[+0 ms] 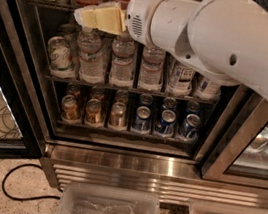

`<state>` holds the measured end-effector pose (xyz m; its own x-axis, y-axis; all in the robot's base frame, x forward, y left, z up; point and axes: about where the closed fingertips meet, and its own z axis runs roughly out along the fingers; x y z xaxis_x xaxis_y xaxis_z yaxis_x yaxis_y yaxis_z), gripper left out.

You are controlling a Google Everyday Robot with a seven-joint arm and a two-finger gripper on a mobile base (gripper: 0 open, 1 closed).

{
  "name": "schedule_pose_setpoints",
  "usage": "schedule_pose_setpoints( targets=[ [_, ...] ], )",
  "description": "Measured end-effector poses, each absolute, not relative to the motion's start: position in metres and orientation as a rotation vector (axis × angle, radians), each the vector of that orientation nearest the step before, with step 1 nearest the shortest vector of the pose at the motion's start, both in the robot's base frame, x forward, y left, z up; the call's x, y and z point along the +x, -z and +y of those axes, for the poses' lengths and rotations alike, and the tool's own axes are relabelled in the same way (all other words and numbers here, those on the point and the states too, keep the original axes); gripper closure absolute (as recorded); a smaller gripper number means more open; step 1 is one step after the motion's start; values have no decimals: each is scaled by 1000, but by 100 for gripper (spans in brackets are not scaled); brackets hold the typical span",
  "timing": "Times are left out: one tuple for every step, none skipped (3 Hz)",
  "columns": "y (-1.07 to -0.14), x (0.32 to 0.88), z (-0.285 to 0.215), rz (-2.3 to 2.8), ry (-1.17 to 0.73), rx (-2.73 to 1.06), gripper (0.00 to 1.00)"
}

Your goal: Pick coke can from top shelf of fridge

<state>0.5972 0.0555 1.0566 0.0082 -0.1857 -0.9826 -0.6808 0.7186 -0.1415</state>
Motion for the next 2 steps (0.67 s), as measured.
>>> schedule_pose_setpoints(
  targets=[
    [-1062,605,60,1526,-441,-724,0],
    [-1064,609,61,1517,-429,-721,19]
  ],
)
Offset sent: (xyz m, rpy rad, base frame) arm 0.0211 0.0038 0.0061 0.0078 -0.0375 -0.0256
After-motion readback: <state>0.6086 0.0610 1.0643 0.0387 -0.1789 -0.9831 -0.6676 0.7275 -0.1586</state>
